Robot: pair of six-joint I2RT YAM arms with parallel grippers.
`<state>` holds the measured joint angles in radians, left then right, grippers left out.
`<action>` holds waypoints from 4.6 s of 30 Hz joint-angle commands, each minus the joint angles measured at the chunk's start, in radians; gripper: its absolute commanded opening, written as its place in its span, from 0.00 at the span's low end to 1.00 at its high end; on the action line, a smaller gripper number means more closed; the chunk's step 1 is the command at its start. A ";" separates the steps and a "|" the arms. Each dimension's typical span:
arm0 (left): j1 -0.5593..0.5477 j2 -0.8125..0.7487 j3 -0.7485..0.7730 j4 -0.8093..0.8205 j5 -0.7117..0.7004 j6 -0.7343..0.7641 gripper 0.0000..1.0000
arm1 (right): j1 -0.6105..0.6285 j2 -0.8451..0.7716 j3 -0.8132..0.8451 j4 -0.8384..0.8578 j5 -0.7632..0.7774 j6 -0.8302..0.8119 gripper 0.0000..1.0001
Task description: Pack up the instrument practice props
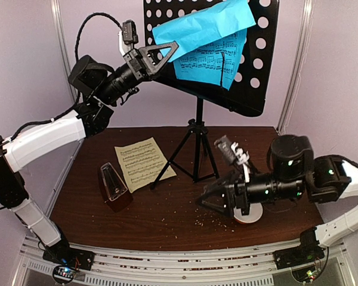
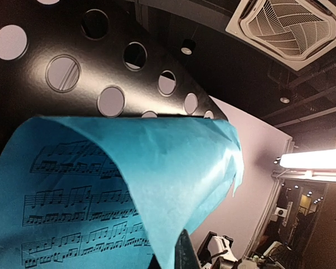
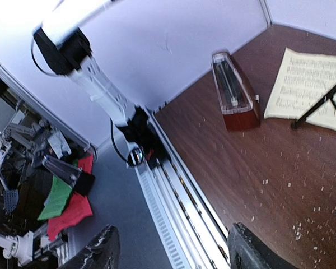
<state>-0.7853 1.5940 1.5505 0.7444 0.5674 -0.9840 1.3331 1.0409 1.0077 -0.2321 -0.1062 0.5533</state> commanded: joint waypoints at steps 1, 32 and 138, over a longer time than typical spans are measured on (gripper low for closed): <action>0.008 -0.038 0.039 -0.074 -0.017 0.061 0.00 | 0.005 0.033 0.259 -0.020 0.159 -0.036 0.66; 0.008 -0.046 0.091 -0.184 0.012 0.116 0.00 | 0.005 0.267 0.718 -0.044 0.884 -0.169 0.61; 0.658 -0.539 -0.206 -1.036 -0.212 0.648 0.00 | -0.125 0.094 0.438 0.185 0.472 -0.237 0.72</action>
<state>-0.1638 1.0542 1.4136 -0.1844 0.3954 -0.4263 1.2118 1.1698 1.4479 -0.0376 0.4778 0.3119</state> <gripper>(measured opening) 0.008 0.707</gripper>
